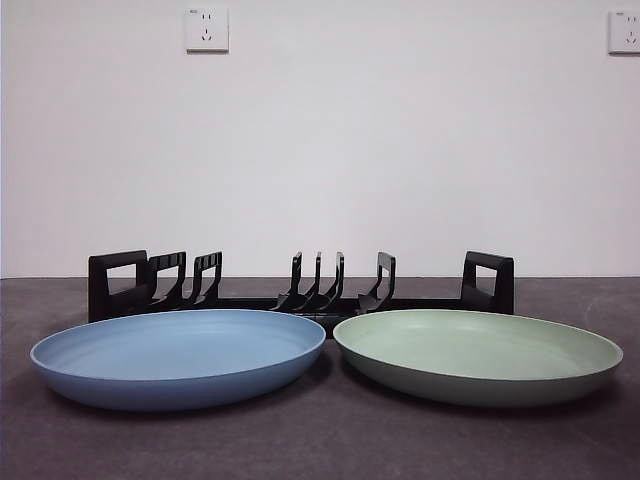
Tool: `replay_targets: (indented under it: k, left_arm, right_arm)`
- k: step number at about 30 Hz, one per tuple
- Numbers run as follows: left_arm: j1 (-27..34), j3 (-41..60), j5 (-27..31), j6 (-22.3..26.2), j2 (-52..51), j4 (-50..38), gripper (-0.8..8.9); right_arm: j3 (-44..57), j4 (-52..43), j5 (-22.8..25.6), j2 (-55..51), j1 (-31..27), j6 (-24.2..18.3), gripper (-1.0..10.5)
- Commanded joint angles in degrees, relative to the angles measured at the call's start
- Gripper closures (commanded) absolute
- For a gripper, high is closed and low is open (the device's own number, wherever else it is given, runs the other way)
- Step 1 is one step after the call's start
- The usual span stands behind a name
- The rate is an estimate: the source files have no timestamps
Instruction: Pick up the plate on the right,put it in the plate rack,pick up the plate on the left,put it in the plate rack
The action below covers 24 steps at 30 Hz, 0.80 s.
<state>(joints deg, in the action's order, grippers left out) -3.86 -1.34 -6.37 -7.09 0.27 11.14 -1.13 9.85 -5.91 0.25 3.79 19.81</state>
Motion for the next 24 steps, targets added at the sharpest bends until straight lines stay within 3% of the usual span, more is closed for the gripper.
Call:
replay_targets:
  k: [1,8,15,20,24]
  left_arm:
    - [0.11,-0.11,-1.33,-4.22,0.15,0.81,8.21]
    - [0.11,-5.66,-1.6,-6.03,6.25,1.36,8.21]
    - [0.11,-14.82,-1.84,-5.99,19.8,1.07,8.21]
    - [0.11,-22.27,-7.3,-4.83,31.85,1.2,8.21]
    - [0.09,-27.74,-13.35,-4.72,41.62,1.81,8.21]
  right_arm:
    - [-0.48,0.09,-0.09,0.83,0.02,1.84,9.6]
    - [-6.54,0.11,0.0,9.64,0.02,2.82,9.6]
    - [-14.82,0.28,-0.17,25.51,0.02,0.9,9.6]
    - [-21.94,3.41,-0.46,38.71,0.02,-1.4,9.6]
    - [-27.12,5.84,-5.95,48.17,-0.02,-5.11,9.6]
